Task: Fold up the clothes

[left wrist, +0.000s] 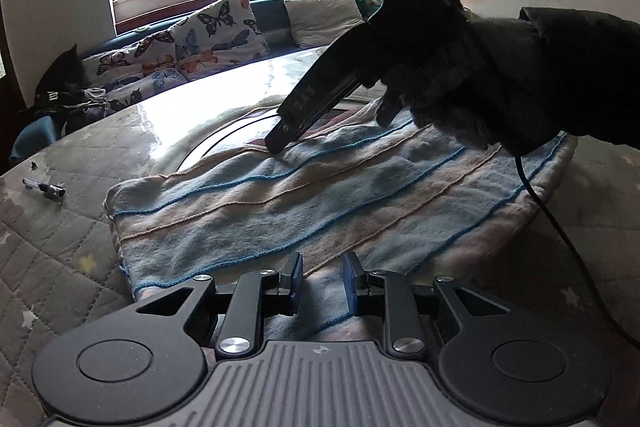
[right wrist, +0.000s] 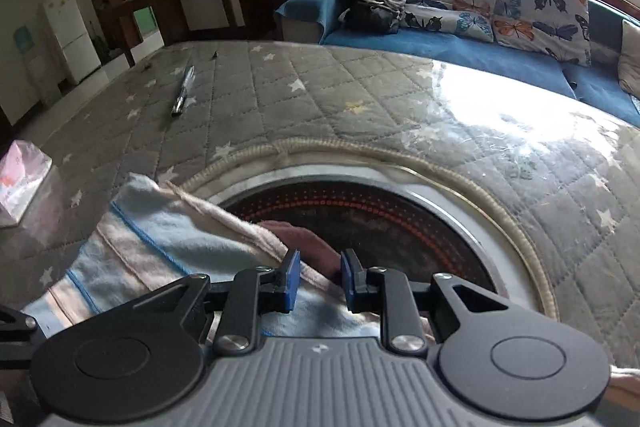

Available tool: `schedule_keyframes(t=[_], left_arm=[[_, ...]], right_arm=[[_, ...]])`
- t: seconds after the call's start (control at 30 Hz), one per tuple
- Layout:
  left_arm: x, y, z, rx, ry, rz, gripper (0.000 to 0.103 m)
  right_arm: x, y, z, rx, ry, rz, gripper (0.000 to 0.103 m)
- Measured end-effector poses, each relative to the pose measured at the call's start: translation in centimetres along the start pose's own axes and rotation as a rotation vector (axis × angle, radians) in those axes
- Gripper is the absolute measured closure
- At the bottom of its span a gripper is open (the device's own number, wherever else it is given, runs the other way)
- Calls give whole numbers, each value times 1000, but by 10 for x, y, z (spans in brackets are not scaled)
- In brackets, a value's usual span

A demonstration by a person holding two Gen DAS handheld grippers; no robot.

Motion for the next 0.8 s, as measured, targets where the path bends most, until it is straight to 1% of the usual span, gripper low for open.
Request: schedule_keyframes(t=[0.1, 0.2, 0.4, 0.47, 0.53, 0.6, 0.7, 0.8], left_arm=[[-2, -5, 1, 10, -10, 10, 78], [-7, -8, 2, 14, -25, 24, 78], [-12, -10, -3, 7, -51, 38, 78], [-11, -11, -5, 2, -50, 39, 78], [-11, -11, -7, 1, -51, 40, 78], [-12, -13, -8, 1, -53, 42, 78], [-12, -15, -10, 4, -57, 42, 78], [-12, -15, -11, 6, -58, 44, 78]], right_arm=[[2, -16, 0, 15, 4, -5, 82], [3, -30, -8, 8, 3, -1, 82], [-4, -32, -31, -20, -3, 6, 82], [-3, -27, -35, -18, -9, -16, 83], [-1, -25, -34, 1, -19, -30, 83], [4, -27, -33, 13, 14, -32, 83], [12, -37, -36, 29, 30, -47, 83], [30, -48, -44, 29, 62, -85, 83]])
Point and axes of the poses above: each gripper's, at about its wrist camera, not at the fingertips, and y roughly the way its jaws point, x to its right, z to its top, the point moved 6 cm from there along y, roughly the way its jaws point, and after that the axes turned 6 degrees about z, right-handed, at the moved point
